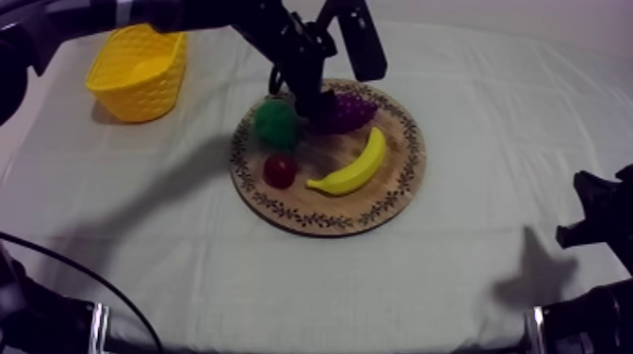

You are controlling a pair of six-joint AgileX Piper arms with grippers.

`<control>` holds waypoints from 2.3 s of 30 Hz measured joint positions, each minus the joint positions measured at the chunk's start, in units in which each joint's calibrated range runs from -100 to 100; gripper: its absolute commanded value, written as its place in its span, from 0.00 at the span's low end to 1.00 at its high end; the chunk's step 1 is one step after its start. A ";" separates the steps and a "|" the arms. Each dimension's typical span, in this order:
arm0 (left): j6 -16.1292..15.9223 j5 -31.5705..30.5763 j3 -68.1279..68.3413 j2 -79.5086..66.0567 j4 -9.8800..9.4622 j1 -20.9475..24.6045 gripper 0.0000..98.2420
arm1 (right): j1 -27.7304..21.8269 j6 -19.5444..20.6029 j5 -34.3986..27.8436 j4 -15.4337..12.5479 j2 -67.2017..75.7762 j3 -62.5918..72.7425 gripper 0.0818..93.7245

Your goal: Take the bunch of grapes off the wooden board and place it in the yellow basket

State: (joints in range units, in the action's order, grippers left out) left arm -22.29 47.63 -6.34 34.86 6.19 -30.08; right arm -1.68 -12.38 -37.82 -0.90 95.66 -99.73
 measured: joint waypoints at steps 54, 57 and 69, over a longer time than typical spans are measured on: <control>4.45 3.74 -12.98 15.04 0.54 -0.02 0.44 | 0.00 -0.02 -0.01 0.00 0.00 0.00 0.00; 4.63 1.71 -11.20 13.45 0.49 -0.11 0.44 | 0.00 -0.02 0.07 0.00 0.00 0.00 0.00; 8.43 -14.83 6.22 0.15 0.17 -0.07 0.46 | 0.00 -0.02 0.01 0.00 0.00 0.00 0.00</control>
State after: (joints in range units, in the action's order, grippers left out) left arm -13.86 32.80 -0.12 35.01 6.36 -30.16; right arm -1.68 -12.40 -37.81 -0.90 95.66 -99.73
